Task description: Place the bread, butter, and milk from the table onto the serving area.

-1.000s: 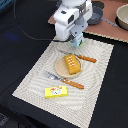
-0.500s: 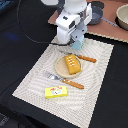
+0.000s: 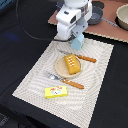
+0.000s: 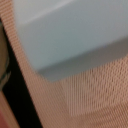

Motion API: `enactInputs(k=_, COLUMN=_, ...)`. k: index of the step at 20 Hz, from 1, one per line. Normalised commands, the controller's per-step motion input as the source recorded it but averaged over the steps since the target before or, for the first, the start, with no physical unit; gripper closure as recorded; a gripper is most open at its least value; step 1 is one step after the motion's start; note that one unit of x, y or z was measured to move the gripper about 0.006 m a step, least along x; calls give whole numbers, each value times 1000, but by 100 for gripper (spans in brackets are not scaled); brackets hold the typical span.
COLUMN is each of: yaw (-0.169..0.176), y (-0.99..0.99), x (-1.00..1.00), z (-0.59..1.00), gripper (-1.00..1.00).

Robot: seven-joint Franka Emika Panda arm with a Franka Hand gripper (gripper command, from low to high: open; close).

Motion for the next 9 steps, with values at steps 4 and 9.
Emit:
enactInputs(k=4, yaw=-37, y=161, x=-21, z=258, gripper=-100)
enactInputs(k=9, yaw=0, y=0, x=0, z=0, gripper=-100)
